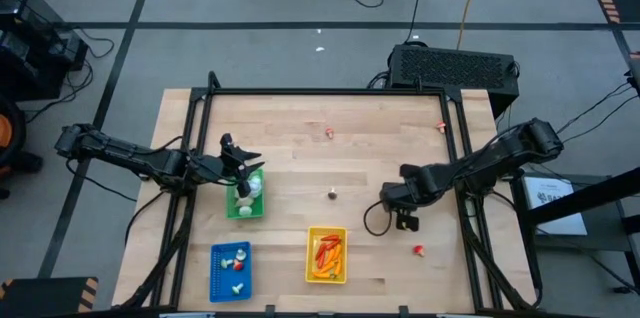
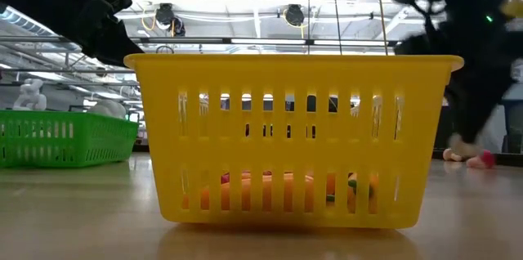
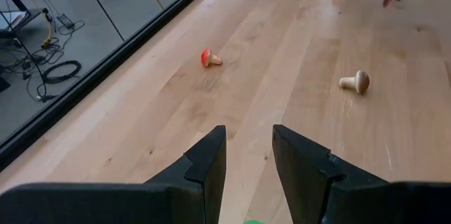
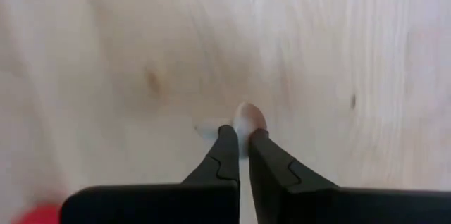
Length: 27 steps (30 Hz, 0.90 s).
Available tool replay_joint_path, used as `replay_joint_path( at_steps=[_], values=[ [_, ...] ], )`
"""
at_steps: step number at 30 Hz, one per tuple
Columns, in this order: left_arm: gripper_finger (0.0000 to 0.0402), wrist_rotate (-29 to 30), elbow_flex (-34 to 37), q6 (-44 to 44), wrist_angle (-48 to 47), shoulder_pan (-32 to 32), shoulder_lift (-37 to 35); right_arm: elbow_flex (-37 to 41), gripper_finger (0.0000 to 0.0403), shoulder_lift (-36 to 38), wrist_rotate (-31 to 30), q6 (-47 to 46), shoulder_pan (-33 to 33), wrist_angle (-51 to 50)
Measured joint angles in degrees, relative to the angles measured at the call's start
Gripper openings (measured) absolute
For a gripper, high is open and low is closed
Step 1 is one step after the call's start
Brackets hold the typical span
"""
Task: Sort produce into baskets
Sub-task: Put the brown mushroom into the blue basket
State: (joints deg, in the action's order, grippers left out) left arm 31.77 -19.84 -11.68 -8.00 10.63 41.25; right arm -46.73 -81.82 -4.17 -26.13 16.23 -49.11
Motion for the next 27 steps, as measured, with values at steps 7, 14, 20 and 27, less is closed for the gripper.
replay_joint_path(
  at_steps=[7, 14, 20, 27],
  values=[
    [0.0125, -0.04, 0.00, 0.00, 0.03, 0.00, 0.00, -7.01, 0.0002, 0.02, -0.51, 5.29, 0.00, 14.70],
    [0.0125, -0.24, 0.00, 0.00, 0.08, 0.00, 0.00, -7.98, 0.0002, -1.29, -0.88, 15.63, 0.00, 41.53],
    [0.0125, -0.24, 0.00, -0.02, 0.21, 0.00, -0.02, -7.99, 0.0002, -9.87, -0.14, 22.92, 0.00, 62.88],
    [0.0125, -0.26, 0.00, -0.02, 0.18, 0.00, -0.02, -11.73, 0.0002, -24.18, 4.12, 28.15, -0.02, 87.17]
  ],
)
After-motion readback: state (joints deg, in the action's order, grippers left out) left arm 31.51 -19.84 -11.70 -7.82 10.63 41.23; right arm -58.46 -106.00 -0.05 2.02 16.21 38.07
